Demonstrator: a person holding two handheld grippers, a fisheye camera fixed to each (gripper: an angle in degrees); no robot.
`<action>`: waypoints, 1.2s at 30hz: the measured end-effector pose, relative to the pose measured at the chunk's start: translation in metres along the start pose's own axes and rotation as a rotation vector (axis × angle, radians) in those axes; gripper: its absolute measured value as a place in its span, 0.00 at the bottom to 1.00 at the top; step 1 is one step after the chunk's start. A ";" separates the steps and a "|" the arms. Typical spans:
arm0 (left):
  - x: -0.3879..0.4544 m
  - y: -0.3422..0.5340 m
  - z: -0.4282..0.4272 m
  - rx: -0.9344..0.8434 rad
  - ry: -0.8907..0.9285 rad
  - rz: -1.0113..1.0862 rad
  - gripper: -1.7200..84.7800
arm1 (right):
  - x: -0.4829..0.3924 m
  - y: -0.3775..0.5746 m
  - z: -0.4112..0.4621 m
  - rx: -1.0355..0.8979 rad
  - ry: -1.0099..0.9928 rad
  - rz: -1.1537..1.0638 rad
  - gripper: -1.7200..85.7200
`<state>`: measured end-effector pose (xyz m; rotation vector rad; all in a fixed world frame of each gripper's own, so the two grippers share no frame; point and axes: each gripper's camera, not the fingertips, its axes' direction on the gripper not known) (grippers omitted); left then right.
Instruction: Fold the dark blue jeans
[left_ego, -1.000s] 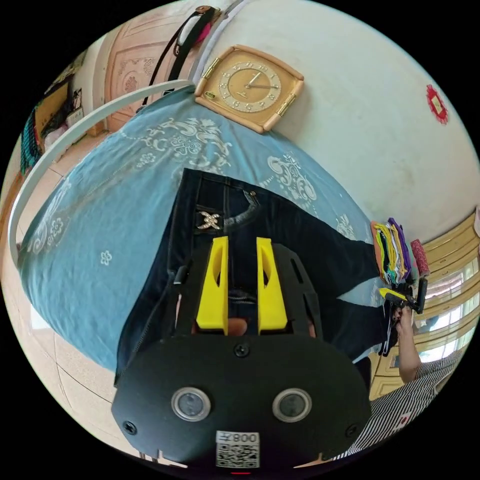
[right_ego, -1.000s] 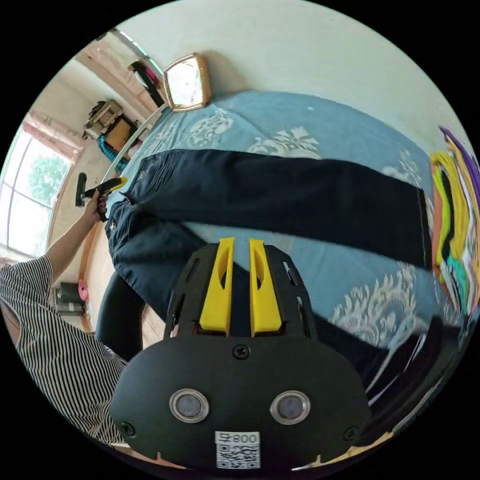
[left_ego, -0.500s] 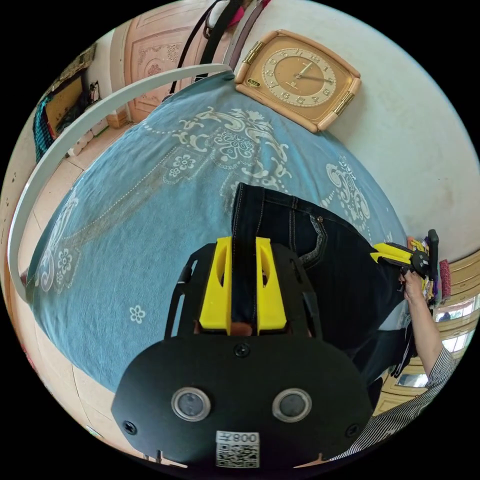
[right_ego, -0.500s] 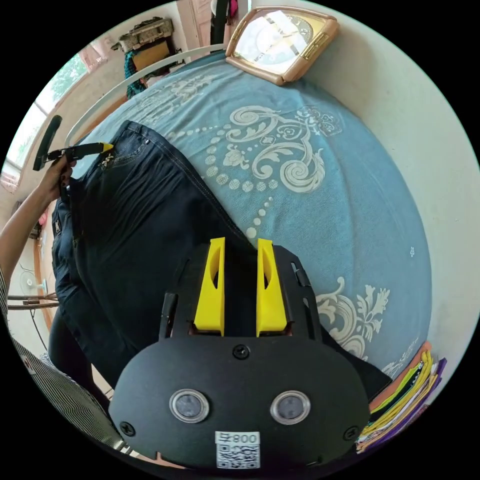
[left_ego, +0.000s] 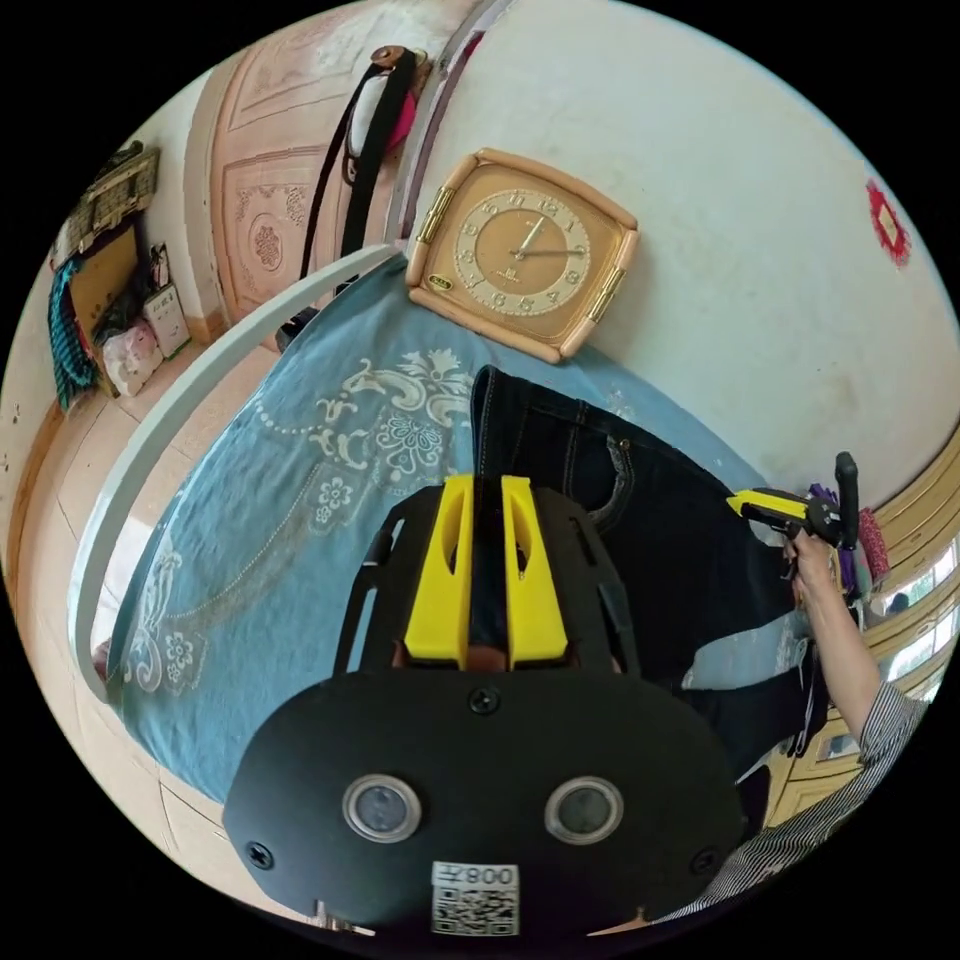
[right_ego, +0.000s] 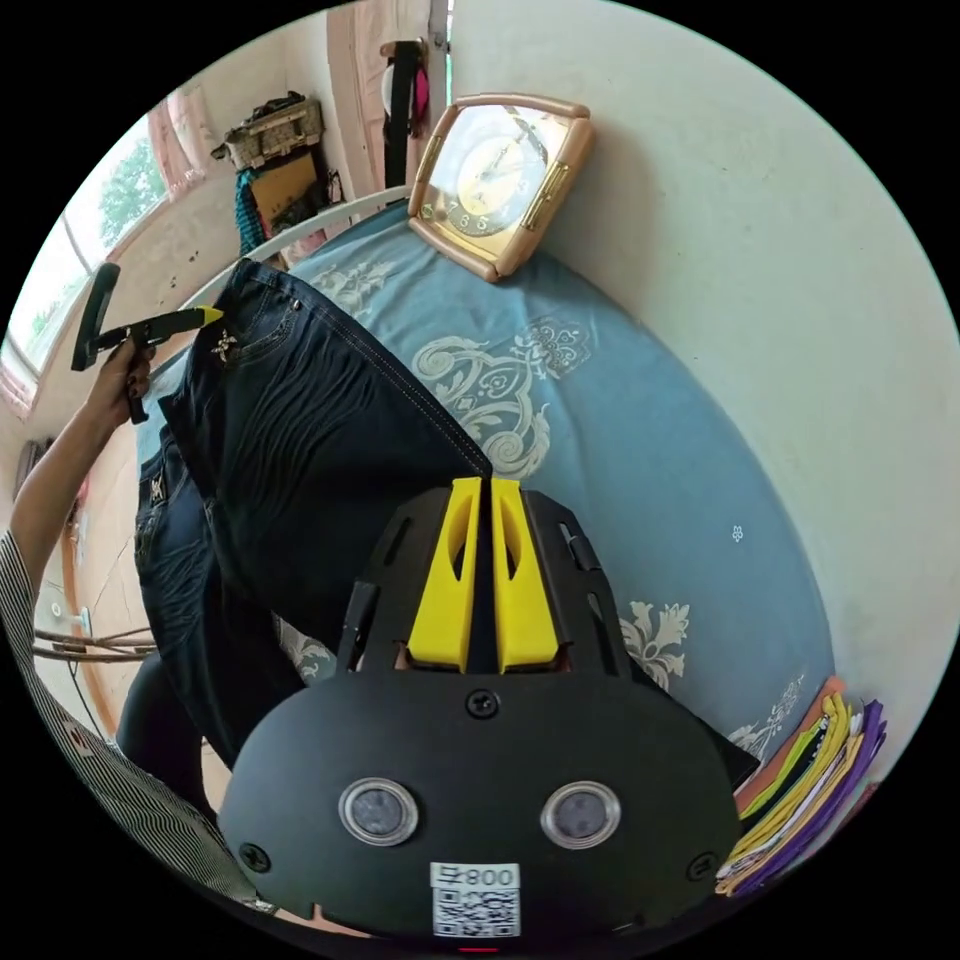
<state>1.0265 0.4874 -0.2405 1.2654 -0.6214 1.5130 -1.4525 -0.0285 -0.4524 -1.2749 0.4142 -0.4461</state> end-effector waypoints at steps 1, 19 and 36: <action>0.002 -0.003 0.006 -0.015 -0.043 0.000 0.03 | 0.009 -0.006 0.012 -0.049 -0.011 0.021 0.05; 0.190 0.092 0.031 -0.185 0.365 0.373 0.11 | 0.171 0.332 -0.047 -0.019 0.231 0.841 0.09; 0.387 0.056 0.076 -0.341 0.070 0.596 0.09 | 0.268 0.455 0.026 -0.262 0.228 1.052 0.11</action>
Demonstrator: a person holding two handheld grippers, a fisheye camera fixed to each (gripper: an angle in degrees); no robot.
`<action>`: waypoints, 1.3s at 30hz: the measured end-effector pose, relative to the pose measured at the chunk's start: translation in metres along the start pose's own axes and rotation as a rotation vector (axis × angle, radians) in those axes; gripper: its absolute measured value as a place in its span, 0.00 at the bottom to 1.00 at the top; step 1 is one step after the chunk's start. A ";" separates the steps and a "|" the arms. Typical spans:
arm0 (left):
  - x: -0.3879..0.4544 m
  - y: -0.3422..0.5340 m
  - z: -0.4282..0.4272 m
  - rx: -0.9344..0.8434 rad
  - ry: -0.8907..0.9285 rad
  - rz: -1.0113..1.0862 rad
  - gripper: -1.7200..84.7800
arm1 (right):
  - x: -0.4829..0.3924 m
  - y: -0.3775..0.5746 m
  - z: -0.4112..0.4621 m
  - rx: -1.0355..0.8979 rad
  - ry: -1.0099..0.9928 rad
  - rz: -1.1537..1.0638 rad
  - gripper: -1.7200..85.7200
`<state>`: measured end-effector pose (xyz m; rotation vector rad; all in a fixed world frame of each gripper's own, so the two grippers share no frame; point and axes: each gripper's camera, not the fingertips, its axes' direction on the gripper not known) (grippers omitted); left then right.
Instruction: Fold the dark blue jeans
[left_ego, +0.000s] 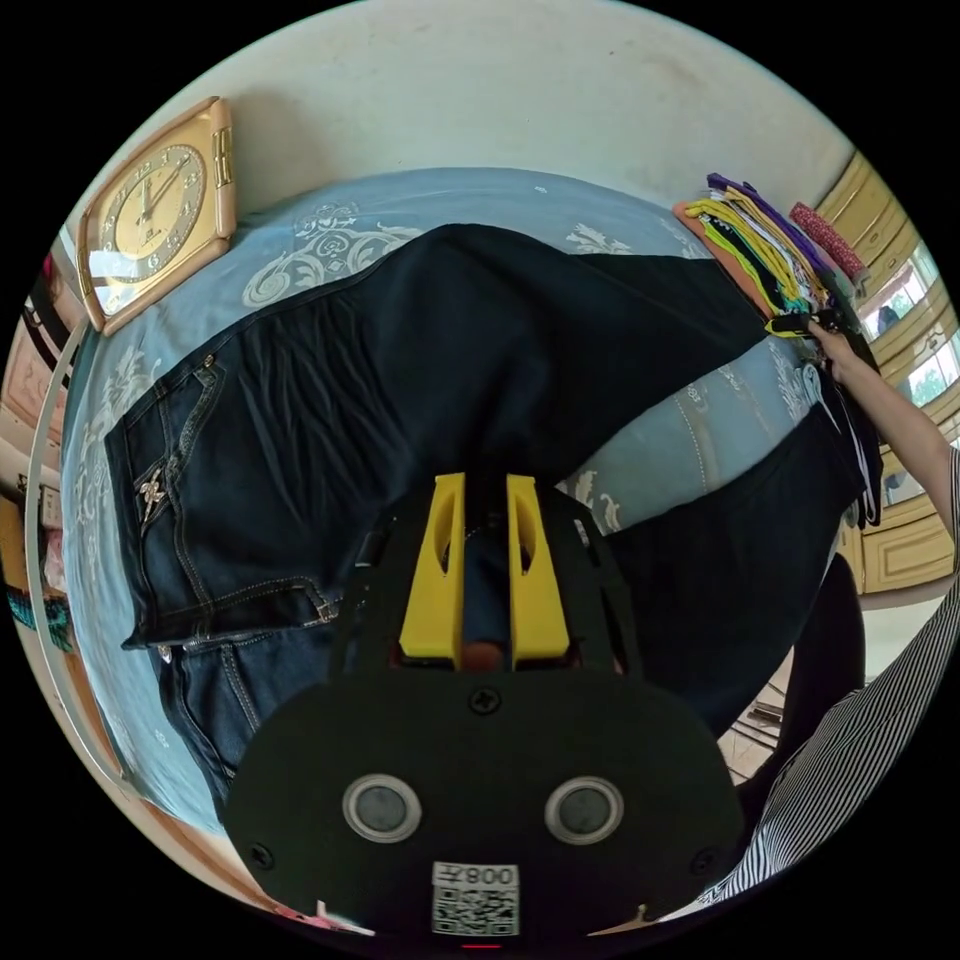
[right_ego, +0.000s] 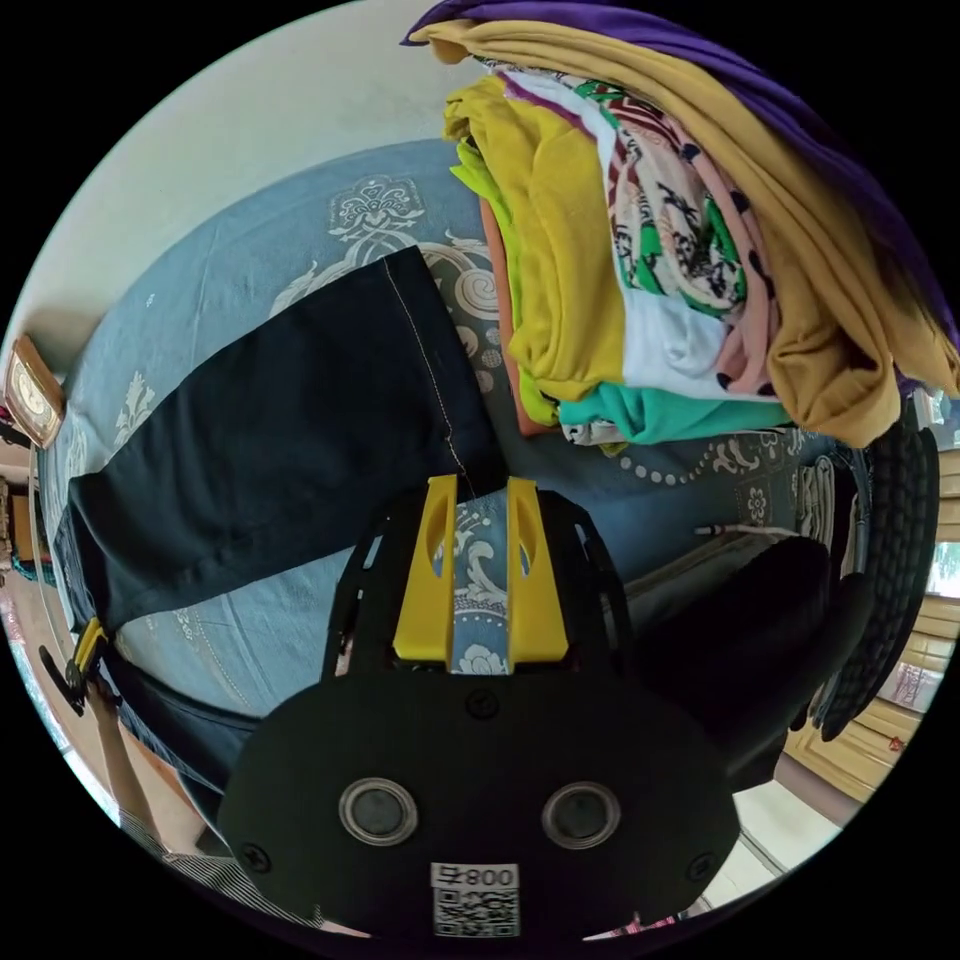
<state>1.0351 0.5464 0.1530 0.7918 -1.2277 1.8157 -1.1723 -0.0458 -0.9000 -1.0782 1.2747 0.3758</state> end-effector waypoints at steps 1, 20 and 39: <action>0.003 -0.003 -0.001 -0.005 0.001 0.000 0.09 | 0.004 0.001 0.005 -0.004 -0.005 0.002 0.10; 0.101 -0.057 -0.032 -0.039 0.096 -0.077 0.08 | 0.073 0.089 0.077 -0.133 0.005 -0.070 0.03; 0.311 -0.130 -0.084 0.037 0.322 -0.001 0.09 | 0.179 0.376 0.135 0.206 -0.495 -0.262 0.02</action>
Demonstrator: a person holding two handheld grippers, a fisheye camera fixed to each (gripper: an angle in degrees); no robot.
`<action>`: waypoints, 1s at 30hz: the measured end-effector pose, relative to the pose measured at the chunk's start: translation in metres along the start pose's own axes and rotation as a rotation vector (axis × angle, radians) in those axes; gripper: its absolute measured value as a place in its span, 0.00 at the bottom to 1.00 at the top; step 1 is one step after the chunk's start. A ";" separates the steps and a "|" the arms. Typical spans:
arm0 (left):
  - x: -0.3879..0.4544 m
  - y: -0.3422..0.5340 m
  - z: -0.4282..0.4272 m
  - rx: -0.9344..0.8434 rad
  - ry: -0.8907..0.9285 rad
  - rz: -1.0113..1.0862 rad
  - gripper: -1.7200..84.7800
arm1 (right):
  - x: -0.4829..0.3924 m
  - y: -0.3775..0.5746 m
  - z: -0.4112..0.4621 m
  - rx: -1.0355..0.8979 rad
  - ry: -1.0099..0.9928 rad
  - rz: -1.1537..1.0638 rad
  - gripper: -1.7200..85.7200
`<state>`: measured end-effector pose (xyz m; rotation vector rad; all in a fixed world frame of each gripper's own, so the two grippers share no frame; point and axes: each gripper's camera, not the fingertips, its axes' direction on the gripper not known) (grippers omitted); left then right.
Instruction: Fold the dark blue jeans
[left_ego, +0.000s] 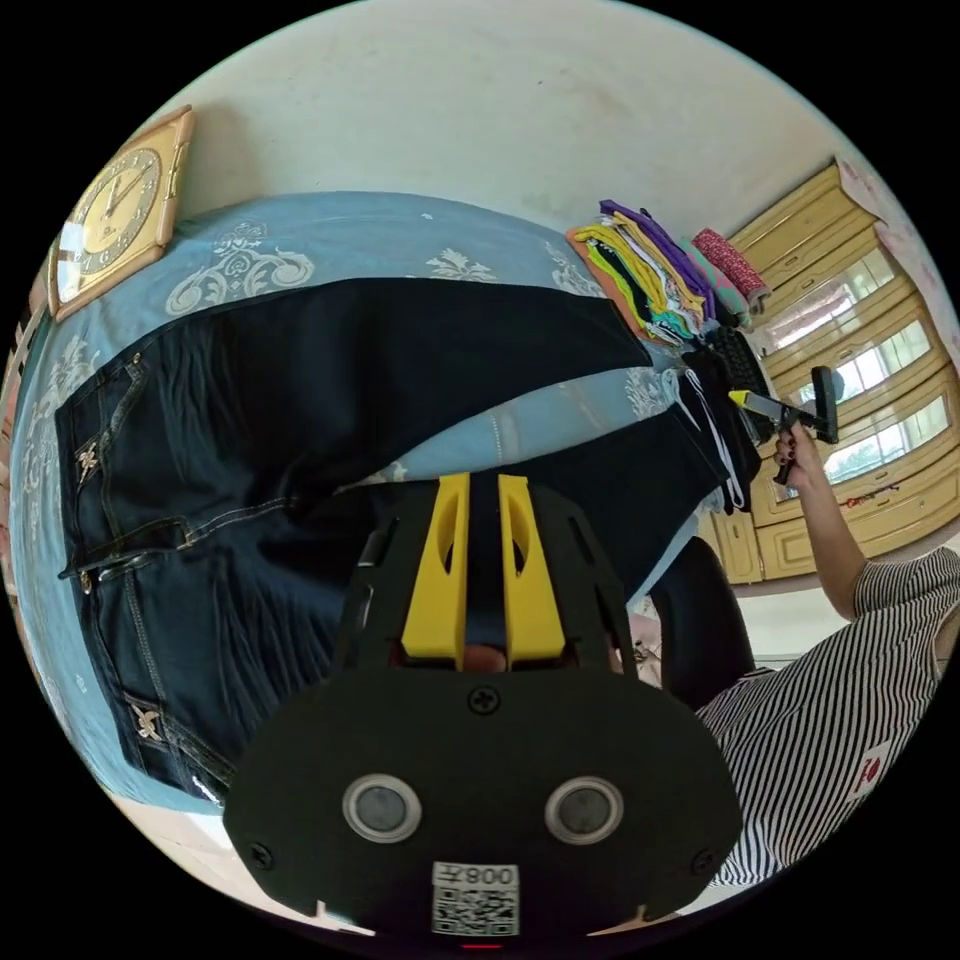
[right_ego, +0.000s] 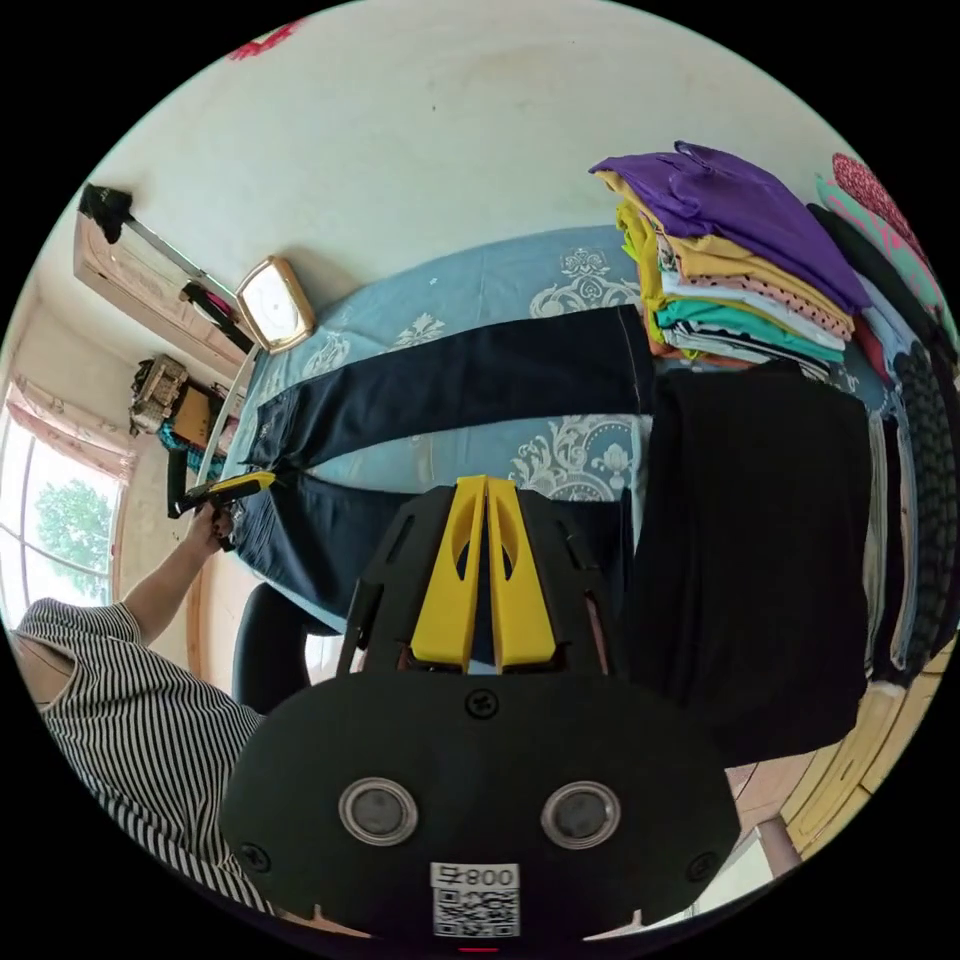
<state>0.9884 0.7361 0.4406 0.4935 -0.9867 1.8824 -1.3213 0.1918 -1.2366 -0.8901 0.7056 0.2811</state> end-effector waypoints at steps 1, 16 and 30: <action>0.009 -0.002 0.003 -0.001 0.025 0.002 0.08 | 0.008 0.028 0.002 0.001 -0.011 0.018 0.02; 0.213 -0.018 0.102 -0.162 0.315 0.046 0.10 | 0.139 0.375 0.045 0.121 -0.307 0.359 0.03; 0.393 -0.225 0.264 -0.198 0.668 -0.037 0.20 | 0.357 0.610 0.052 0.585 -0.405 0.836 0.15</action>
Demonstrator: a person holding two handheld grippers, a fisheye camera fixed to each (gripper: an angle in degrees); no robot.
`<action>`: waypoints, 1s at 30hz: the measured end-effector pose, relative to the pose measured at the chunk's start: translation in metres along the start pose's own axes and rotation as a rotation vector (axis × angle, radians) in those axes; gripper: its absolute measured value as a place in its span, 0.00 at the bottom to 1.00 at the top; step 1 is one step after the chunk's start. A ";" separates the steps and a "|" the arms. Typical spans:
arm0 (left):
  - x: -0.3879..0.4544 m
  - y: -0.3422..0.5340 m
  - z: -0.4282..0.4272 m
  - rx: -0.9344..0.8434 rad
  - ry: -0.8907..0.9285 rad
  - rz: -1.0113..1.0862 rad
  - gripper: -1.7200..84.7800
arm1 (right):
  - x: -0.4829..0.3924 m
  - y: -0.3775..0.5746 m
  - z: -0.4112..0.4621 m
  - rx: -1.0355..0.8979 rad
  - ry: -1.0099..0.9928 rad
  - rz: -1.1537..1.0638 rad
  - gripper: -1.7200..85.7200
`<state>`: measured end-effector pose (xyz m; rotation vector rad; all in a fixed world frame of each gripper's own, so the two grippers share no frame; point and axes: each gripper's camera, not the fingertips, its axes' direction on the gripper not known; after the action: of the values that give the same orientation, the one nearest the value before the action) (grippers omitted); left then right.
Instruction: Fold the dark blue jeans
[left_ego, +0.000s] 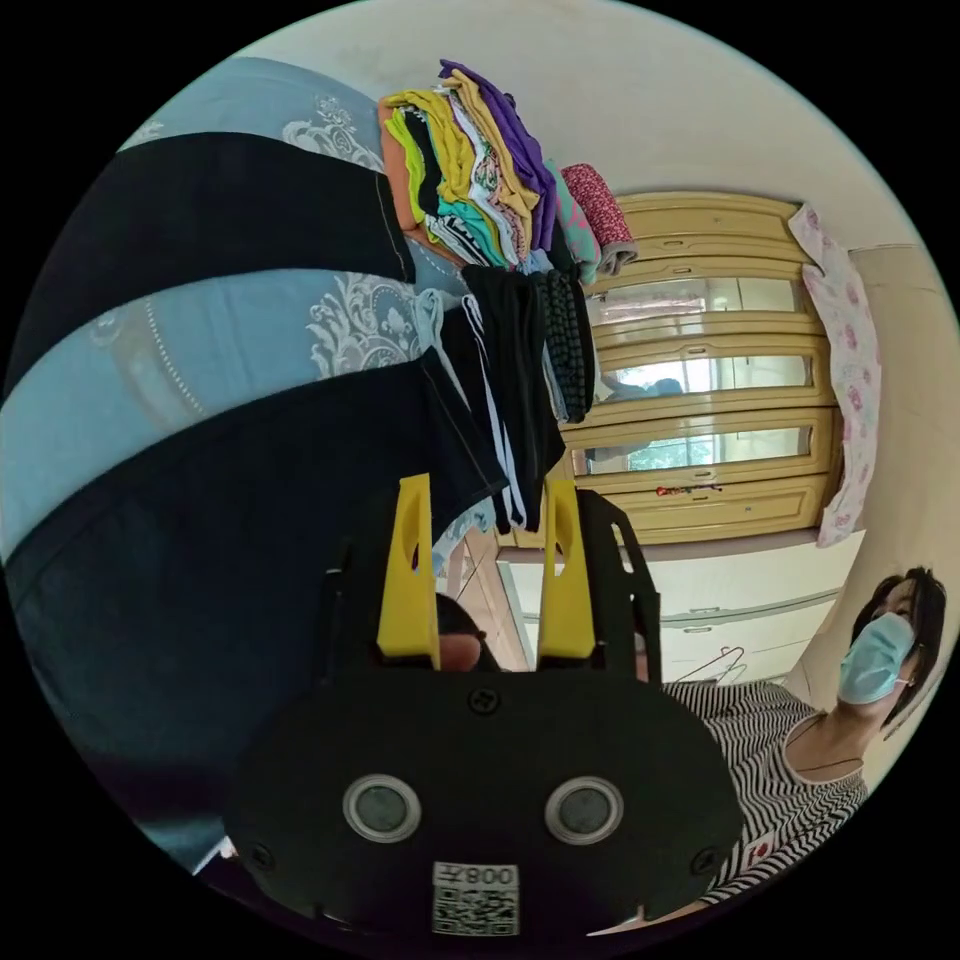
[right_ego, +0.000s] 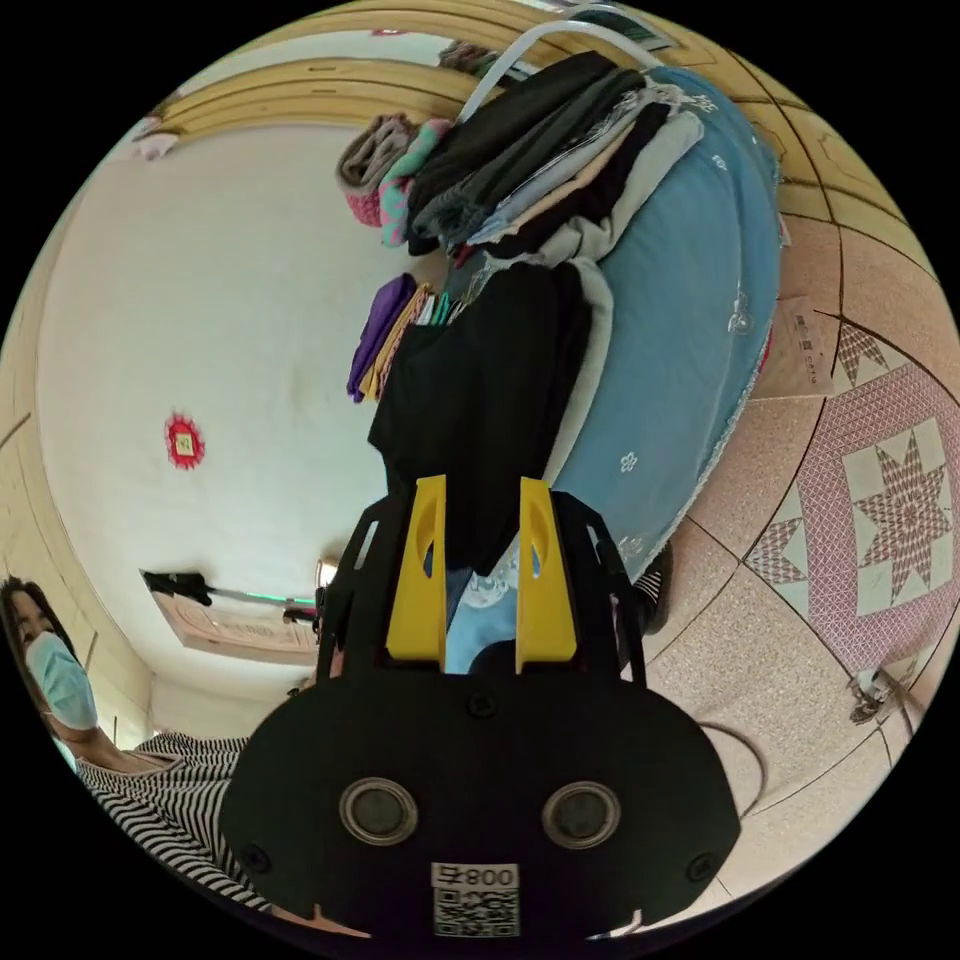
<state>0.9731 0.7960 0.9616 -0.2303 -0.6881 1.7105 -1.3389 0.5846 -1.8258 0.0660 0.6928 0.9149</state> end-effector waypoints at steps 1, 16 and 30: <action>0.002 -0.012 0.008 0.005 0.008 -0.005 0.20 | 0.020 -0.007 -0.007 0.034 -0.016 0.028 0.15; -0.038 -0.191 0.169 0.117 0.196 -0.272 0.18 | 0.205 -0.043 -0.027 0.120 -0.218 0.168 0.17; 0.047 -0.283 0.241 0.028 0.098 -0.021 0.13 | 0.265 -0.028 -0.046 0.110 -0.370 0.190 0.13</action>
<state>1.0726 0.7932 1.3226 -0.2847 -0.5916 1.6767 -1.2361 0.7547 -2.0098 0.3950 0.3950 1.0113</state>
